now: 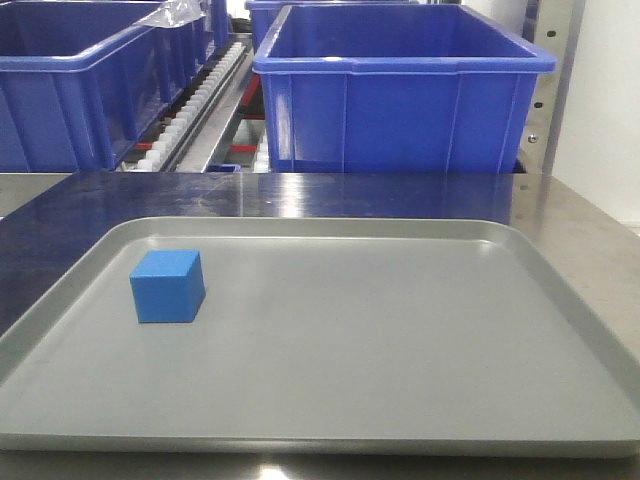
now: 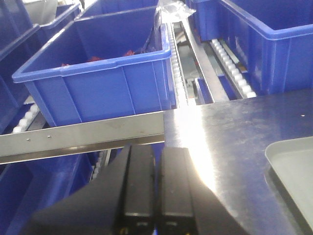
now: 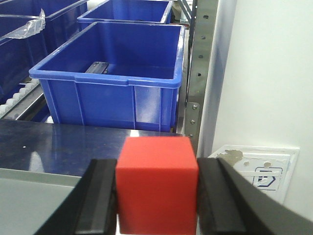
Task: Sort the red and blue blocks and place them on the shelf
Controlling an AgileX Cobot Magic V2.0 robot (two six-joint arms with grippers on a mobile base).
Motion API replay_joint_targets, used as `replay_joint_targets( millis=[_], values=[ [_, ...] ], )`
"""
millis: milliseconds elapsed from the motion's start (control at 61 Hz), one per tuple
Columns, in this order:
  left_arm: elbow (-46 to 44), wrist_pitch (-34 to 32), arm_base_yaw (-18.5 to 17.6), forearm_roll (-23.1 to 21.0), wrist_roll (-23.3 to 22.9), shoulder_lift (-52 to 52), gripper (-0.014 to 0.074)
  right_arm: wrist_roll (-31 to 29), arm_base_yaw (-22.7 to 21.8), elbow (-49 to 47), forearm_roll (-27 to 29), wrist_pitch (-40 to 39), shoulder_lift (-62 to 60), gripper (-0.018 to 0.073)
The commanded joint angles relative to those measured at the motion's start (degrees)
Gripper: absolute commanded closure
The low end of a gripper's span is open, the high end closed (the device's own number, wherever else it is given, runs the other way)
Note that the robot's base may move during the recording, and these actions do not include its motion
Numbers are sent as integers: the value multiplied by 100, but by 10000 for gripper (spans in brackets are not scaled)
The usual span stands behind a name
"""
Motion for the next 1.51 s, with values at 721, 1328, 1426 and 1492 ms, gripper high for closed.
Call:
replay_joint_targets(
  millis=[721,1328,1426,1492],
  values=[
    [-2507,2071,-2155,46,-1495,2963,475,-7,-27,-140,0,-451,57,482],
    [-5031,4837,-3007,-166,-2852,5837,125,-7,-27,-140,0,-451,57,482],
    [-5469,5205,-3007,-179,-3377,6100,-77,-7,-27,-140,0,-451,57,482],
    [-5780,5517,-3007,-246,-3506,6281,-118,-7,-27,-140,0,-451,57,482]
  ],
)
